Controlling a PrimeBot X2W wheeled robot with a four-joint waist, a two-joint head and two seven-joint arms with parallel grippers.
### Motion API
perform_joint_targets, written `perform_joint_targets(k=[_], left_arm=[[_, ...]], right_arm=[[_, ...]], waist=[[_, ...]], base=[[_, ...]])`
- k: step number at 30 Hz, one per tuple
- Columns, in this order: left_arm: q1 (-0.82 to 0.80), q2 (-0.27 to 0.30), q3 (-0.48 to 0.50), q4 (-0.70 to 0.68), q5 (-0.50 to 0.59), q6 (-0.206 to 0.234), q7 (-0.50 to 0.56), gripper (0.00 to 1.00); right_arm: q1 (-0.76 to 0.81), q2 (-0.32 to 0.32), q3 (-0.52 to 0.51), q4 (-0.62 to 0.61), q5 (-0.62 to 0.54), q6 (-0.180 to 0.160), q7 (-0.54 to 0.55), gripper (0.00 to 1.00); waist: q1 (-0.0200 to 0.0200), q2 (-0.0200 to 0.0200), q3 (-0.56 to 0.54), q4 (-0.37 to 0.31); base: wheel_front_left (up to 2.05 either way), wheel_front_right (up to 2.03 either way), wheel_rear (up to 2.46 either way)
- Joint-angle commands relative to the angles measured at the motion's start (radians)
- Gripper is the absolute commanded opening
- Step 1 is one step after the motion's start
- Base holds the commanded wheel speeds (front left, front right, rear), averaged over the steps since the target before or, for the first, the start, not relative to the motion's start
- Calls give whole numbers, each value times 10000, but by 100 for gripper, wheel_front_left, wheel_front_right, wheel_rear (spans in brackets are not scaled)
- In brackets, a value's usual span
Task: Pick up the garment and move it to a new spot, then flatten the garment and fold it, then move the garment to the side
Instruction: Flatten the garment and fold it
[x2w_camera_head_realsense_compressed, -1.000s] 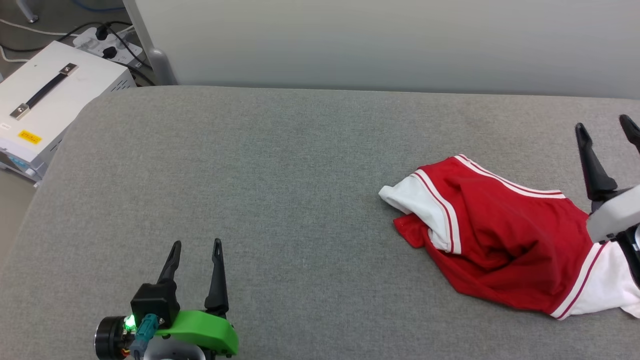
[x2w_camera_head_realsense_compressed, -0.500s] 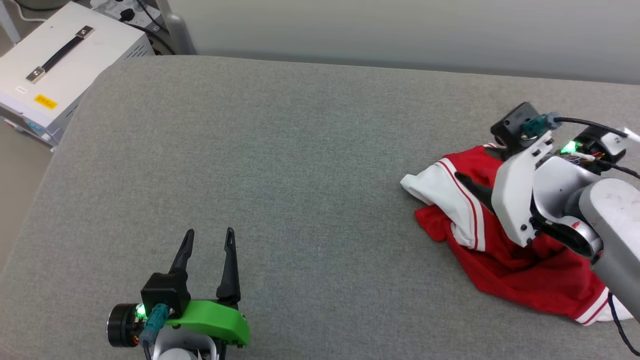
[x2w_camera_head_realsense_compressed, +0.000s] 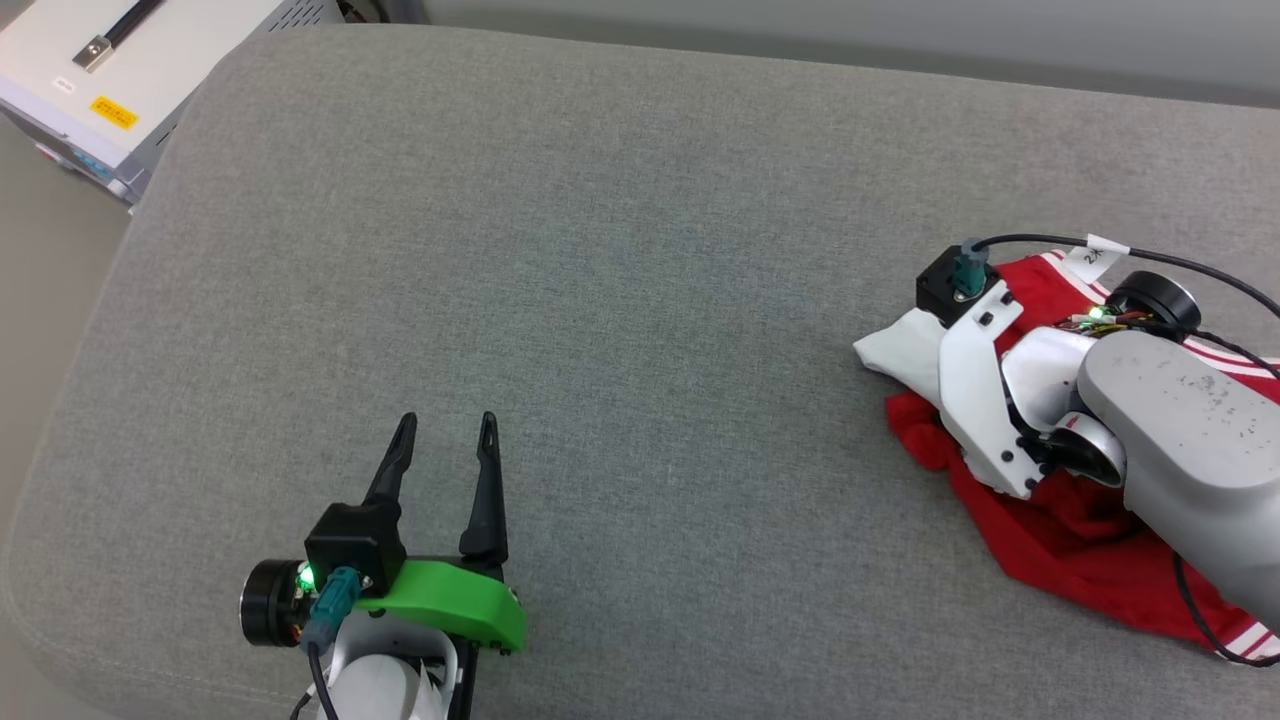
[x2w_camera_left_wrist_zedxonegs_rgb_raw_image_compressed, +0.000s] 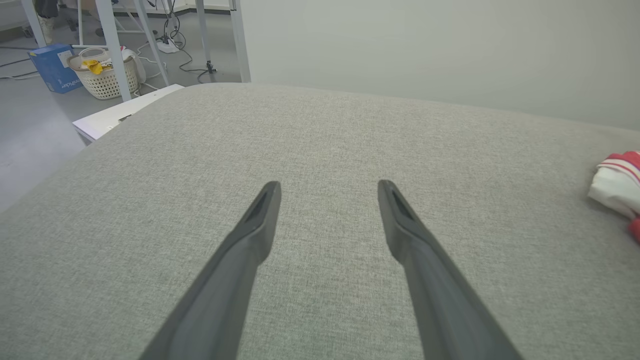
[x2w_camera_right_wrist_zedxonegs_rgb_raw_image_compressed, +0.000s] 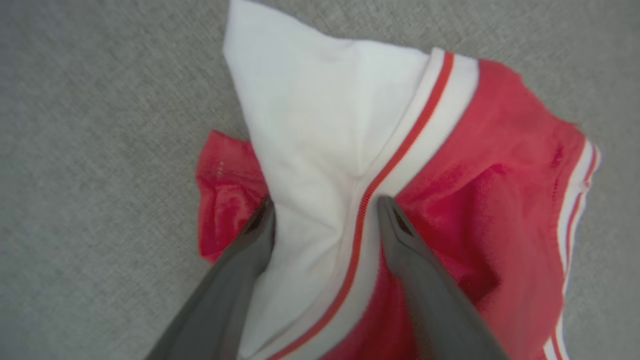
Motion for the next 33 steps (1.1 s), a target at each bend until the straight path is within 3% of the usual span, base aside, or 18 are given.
perform_joint_targets(k=[1, 4, 5, 6, 8, 9, 11, 17, 19, 24, 32, 33], left_arm=[[-204, -43, -42, 38, -83, 52, -57, 100], [-275, -43, -130, 94, -124, 92, -57, 100], [-277, -43, -146, 112, -138, 112, -57, 100], [-271, -43, -142, 128, -144, 123, -57, 100], [-221, -43, -115, 174, -143, 138, -57, 100], [-113, -43, -54, 258, -120, 129, -57, 100], [-31, -43, 7, 269, -106, 126, -57, 100], [151, -43, 38, 254, -84, 111, -57, 100], [140, -43, -16, 228, -109, 120, -57, 100], [81, -43, -78, 226, -207, 139, -57, 100], [-38, -43, -42, 313, -229, 146, -57, 100], [-35, -43, -3, 323, -210, 148, -57, 100]], right_arm=[[-89, 70, 249, 415, 110, -9, -18, 100], [27, 153, 776, 986, 319, -9, -81, 100], [74, 178, 875, 1076, 500, -9, -228, 46], [97, 192, 951, 1089, 635, -9, -396, 0], [73, 139, 1070, 1055, 849, -9, -893, 0], [-49, -7, 957, 838, 1272, -9, -1912, 0], [-174, -100, 814, 566, 1586, -9, -2506, 0], [-667, -111, 601, -511, 2329, -9, -3551, 0], [-817, 287, 814, -869, 2487, -9, -3819, 0], [-401, 1064, 1409, -330, 2624, -9, -3674, 0], [822, 1904, 1860, 694, 1919, -9, -2956, 0], [850, 1969, 1863, 771, 1890, -9, -3120, 6]], waist=[[-1, 54, 269, 200], [-1, 54, 305, 273], [-1, 54, 290, 283], [-1, 54, 264, 277], [-1, 54, 151, 247], [-1, 54, -102, 187], [-1, 54, -277, 128], [-1, 54, -564, 7], [-1, 54, -514, 9], [-1, 54, -325, 70], [-1, 54, -183, 156], [-1, 54, -198, 128]], base=[[0, 0, 0], [0, 0, 0], [0, 0, 0], [0, 0, 0], [0, 0, 0], [0, 0, 0], [0, 0, 0], [0, 0, 0], [0, 0, 0], [0, 0, 0], [0, 0, 0], [0, 0, 0]])
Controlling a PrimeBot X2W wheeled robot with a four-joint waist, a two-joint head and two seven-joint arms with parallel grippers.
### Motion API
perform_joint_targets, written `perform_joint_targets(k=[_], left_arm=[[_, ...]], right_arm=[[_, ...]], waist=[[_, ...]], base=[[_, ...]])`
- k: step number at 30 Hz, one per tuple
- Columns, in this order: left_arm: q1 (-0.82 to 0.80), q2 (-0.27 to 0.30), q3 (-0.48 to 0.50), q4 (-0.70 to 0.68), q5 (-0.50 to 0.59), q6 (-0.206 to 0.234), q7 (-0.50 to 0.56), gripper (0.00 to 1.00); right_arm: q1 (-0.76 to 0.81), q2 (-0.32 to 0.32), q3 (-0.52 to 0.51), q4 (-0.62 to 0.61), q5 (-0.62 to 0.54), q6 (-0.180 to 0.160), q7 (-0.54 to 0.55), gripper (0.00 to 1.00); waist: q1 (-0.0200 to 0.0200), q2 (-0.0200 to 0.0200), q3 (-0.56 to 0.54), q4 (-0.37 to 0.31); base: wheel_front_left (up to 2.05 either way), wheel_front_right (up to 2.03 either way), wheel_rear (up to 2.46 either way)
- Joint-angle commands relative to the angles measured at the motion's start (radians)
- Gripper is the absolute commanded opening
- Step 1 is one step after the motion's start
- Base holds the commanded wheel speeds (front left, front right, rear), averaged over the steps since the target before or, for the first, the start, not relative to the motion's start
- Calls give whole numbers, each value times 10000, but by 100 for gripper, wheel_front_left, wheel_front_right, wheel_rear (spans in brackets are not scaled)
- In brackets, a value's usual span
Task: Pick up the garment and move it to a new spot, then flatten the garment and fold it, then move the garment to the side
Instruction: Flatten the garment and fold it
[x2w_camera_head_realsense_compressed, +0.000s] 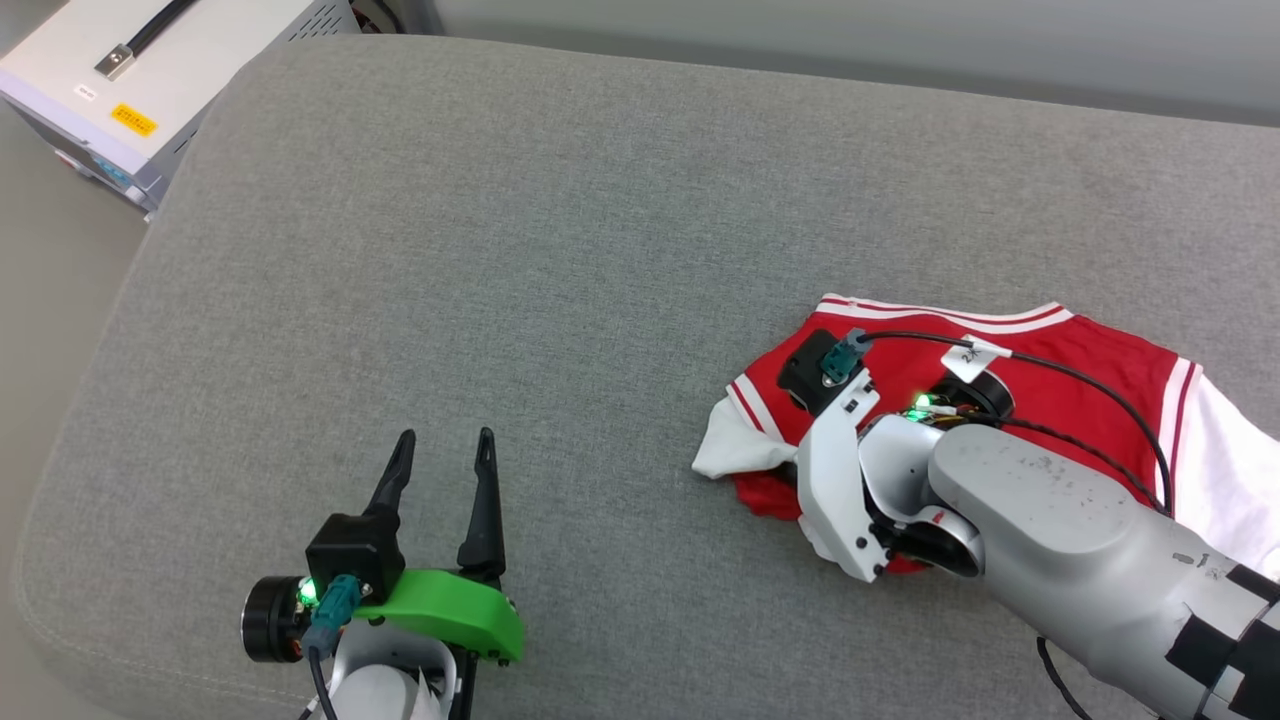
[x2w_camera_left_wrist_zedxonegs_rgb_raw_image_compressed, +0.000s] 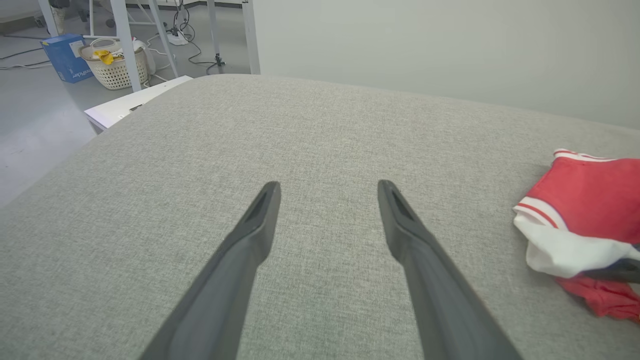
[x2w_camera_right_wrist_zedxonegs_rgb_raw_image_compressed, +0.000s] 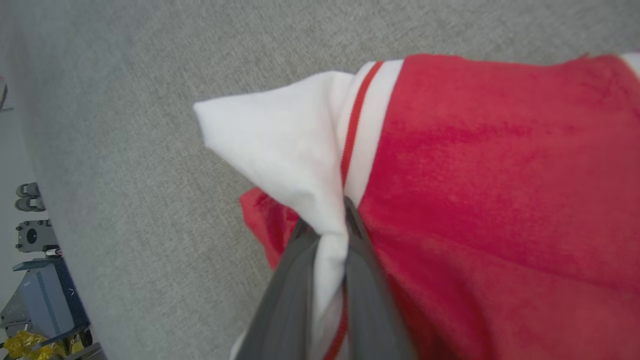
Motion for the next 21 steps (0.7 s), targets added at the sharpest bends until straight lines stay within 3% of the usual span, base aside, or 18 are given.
perform_joint_targets(k=[1, 2, 10, 15, 21], left_arm=[[-71, -43, 75, 20, -20, 55, -57, 100], [-52, -43, 114, 32, 22, 55, -57, 100], [117, -43, 582, -50, 382, -106, -57, 100], [227, -43, 938, -241, 618, -261, -57, 100], [208, 3, 1211, -458, 869, -537, -57, 100]], right_arm=[[331, 128, 143, 152, -113, 4, -126, 40], [299, 165, 145, 152, -182, 4, -373, 100], [143, -378, -254, -432, -452, 4, -3476, 100], [475, -883, -1737, -112, -1227, 4, -5668, 100], [1530, -928, -4688, 248, -2917, 4, -6451, 100]], waist=[[0, 54, -46, -53], [0, 54, -97, -89], [0, 54, -647, -461], [0, 54, -950, -854], [0, 54, -1249, -1294]], base=[[0, 0, 0], [0, 0, 0], [0, 0, 0], [0, 0, 0], [0, 0, 0]])
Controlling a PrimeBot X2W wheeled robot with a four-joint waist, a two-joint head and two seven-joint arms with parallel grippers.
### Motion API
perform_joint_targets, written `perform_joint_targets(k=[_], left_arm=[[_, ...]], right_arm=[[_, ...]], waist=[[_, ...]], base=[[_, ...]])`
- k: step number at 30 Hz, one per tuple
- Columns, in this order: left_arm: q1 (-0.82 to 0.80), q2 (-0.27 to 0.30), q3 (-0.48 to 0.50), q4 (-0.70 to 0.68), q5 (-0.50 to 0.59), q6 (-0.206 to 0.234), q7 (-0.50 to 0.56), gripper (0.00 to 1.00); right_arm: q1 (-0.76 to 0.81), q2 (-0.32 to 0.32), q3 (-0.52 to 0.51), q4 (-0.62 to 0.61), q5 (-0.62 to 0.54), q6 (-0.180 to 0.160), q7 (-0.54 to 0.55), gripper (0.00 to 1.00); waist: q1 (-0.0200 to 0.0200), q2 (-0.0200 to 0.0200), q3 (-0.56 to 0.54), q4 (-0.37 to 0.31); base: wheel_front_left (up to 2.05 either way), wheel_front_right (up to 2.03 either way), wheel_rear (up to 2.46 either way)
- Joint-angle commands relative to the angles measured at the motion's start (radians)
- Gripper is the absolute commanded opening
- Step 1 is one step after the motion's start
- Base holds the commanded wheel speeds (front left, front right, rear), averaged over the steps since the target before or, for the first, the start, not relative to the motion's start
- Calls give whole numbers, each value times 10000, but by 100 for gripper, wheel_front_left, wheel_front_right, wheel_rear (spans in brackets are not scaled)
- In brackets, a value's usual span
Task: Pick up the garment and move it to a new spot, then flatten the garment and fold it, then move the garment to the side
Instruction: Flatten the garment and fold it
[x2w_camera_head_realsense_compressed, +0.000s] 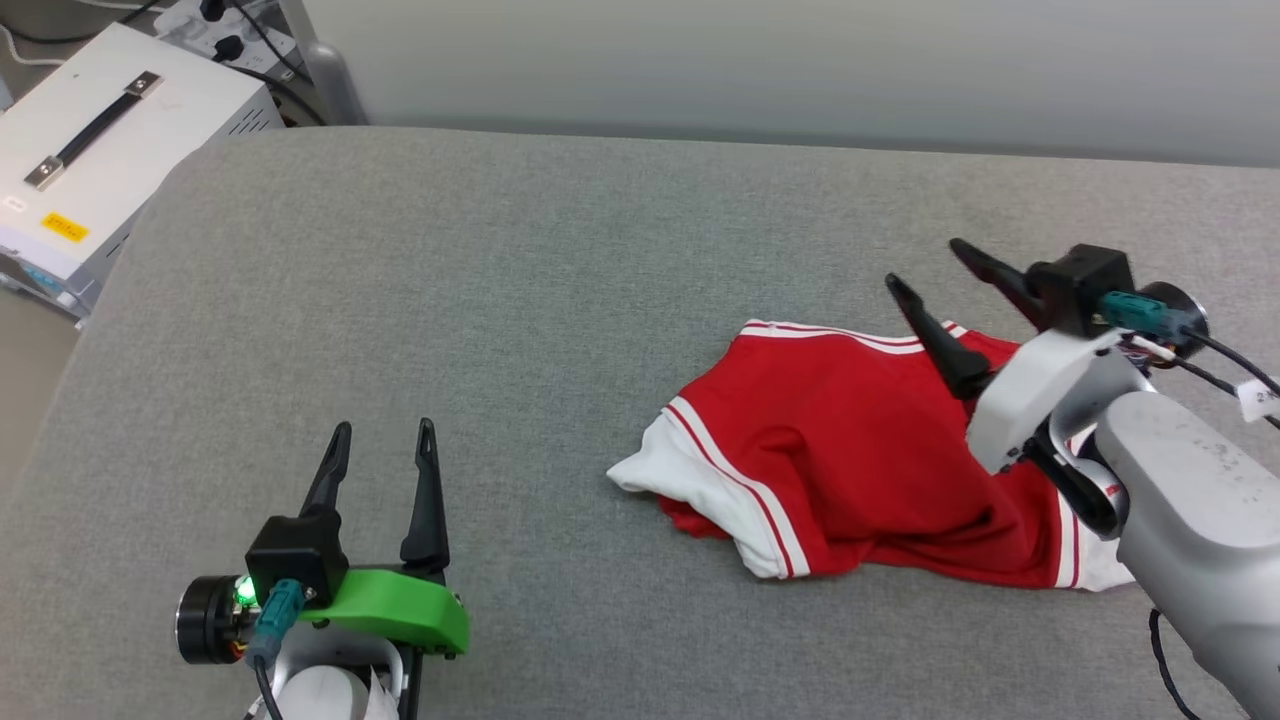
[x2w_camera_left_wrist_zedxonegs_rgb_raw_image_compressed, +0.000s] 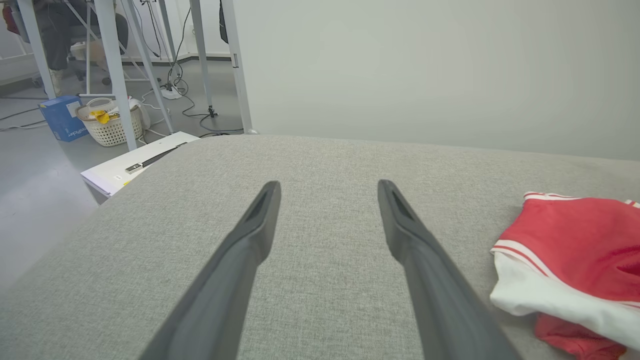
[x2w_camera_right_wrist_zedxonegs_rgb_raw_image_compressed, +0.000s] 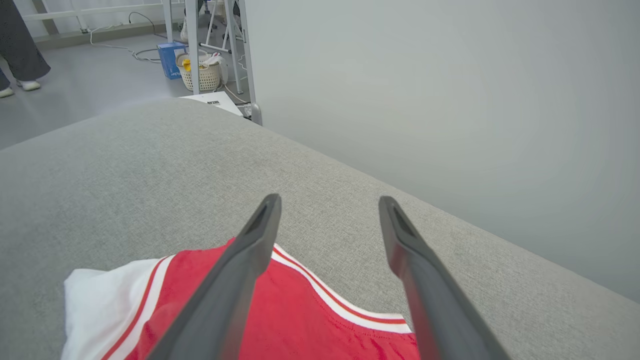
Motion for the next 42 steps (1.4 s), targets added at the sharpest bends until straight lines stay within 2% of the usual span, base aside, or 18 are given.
perform_joint_targets(k=[1, 5, 8, 14, 19, 23, 27, 37, 42], left_arm=[[-5, 26, 67, -79, 94, -108, -57, 100], [-259, 176, 190, -188, 172, -336, -57, 100], [-593, 358, 141, -192, 182, -570, -57, 100], [-1797, 1026, -505, 368, -187, -974, 76, 100], [-3381, 1813, -1925, 560, -1305, -1043, 1154, 100], [-4746, 2586, -3428, 522, -2954, -1047, 2621, 100], [-5931, 3103, -4672, 567, -4330, -1048, 4310, 100], [-8175, 3786, -7941, 1123, -6937, -1050, 8374, 100], [-8929, 4102, -9386, 1397, -7792, -1050, 9633, 100]], right_arm=[[416, 82, -691, -193, -458, -6, -79, 100], [1920, 413, -3403, -1320, -2162, -6, -87, 100], [3206, 893, -5176, -2331, -3342, -6, -88, 100], [5248, 1855, -7270, -3956, -4793, -6, -90, 100], [6280, 2300, -7996, -4673, -5501, -6, -90, 100], [6724, 2607, -8294, -4950, -5819, -6, -90, 100], [6828, 2771, -8393, -5087, -6011, -6, -91, 100], [6464, 2935, -8172, -5165, -6352, -6, -91, 100], [6207, 3004, -8059, -5129, -6425, -6, -91, 100]], waist=[[0, 54, -252, -300], [0, 54, -361, -498], [0, 54, -408, -590], [0, 54, -416, -685], [0, 54, -306, -761], [0, 54, -139, -875], [0, 54, 90, -1011], [0, 54, 853, -1410], [0, 54, 1256, -1627]], base=[[0, 0, 0], [0, 0, 0], [0, 0, 0], [0, 0, 0], [0, 0, 0], [0, 0, 0], [0, 0, 0], [0, 0, 0], [0, 0, 0]])
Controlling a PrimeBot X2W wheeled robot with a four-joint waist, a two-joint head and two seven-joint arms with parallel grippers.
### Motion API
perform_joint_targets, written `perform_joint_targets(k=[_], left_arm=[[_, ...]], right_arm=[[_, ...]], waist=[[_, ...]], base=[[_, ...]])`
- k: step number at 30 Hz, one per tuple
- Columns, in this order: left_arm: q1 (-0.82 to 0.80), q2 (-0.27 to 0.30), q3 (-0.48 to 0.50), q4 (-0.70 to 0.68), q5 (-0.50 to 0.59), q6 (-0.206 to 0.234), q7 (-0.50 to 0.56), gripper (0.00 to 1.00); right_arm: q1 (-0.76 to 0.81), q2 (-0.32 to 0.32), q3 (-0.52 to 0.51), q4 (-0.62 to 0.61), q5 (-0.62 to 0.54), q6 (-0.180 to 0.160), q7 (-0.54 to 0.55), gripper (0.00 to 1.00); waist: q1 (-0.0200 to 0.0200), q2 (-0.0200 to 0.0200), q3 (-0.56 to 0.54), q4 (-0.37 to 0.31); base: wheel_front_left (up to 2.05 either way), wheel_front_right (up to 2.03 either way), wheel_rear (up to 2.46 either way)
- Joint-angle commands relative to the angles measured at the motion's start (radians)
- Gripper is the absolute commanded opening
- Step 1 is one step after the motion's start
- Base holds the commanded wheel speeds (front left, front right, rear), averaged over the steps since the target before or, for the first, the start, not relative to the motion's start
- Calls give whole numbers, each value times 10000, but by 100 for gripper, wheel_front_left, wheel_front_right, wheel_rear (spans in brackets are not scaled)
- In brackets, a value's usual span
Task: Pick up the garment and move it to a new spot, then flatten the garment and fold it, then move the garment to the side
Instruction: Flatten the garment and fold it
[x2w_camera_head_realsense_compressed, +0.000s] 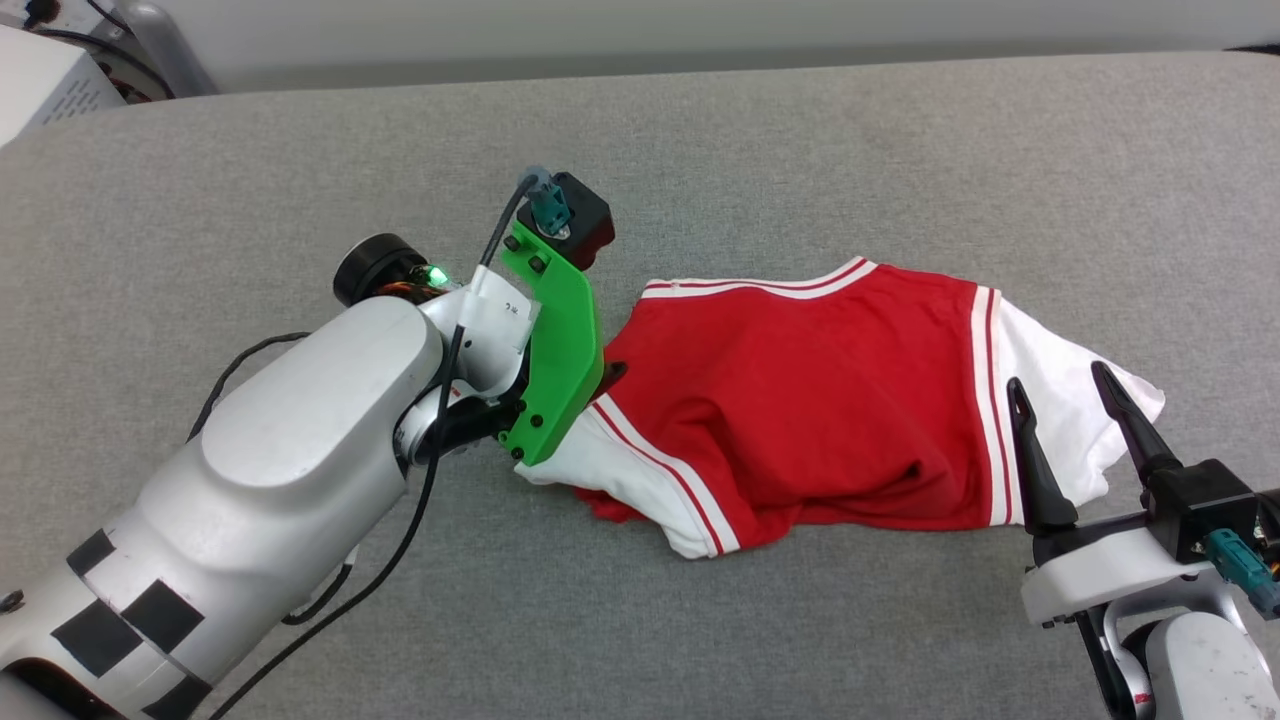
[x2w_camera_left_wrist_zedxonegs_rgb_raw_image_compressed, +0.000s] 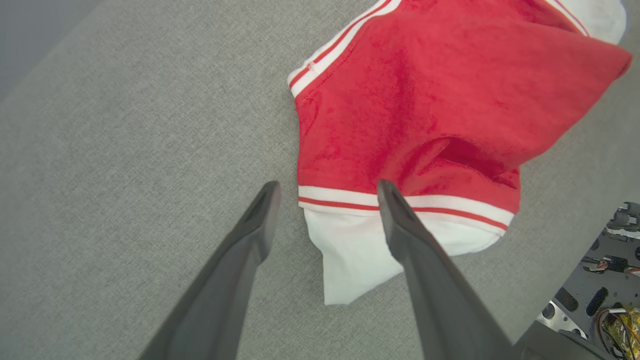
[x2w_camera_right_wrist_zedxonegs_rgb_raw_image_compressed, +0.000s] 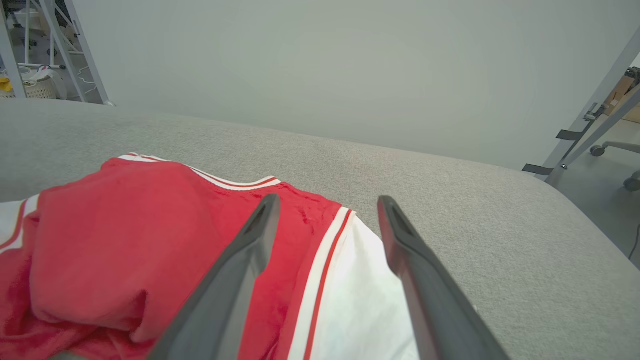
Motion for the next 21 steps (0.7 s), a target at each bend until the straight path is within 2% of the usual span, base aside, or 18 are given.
perform_joint_targets(k=[1, 5, 11, 17, 18, 19, 21], left_arm=[[-279, 135, -281, 117, -238, -30, 193, 100], [-652, 255, -1217, 618, -518, -30, 533, 100], [-961, 277, -2457, 1566, -572, -30, 431, 100], [-597, 255, -2967, 1998, -894, -30, 442, 100], [-554, 242, -2995, 1971, -949, -30, 399, 47], [-520, 226, -3020, 1954, -1006, -30, 334, 0], [-525, 215, -3057, 1864, -963, -30, 249, 0]], right_arm=[[-185, 32, 19, -1, -69, -6, -45, 100], [-371, 81, 72, 53, -96, -6, -45, 100], [-652, 168, 183, 82, -123, -6, -45, 100], [-753, 235, 207, 83, -151, -6, -45, 100], [-753, 240, 183, 83, -151, -6, -45, 100], [-752, 248, 151, 90, -157, -6, -45, 100], [-751, 263, 130, 103, -161, -6, -45, 100]], waist=[[0, 54, 308, -223], [0, 54, 608, -358], [0, 54, 1036, -535], [0, 54, 1210, -572], [0, 54, 1217, -547], [0, 54, 1214, -508], [0, 54, 1161, -419]], base=[[0, 0, 0], [0, 0, 0], [0, 0, 0], [0, 0, 0], [0, 0, 0], [0, 0, 0], [0, 0, 0]])
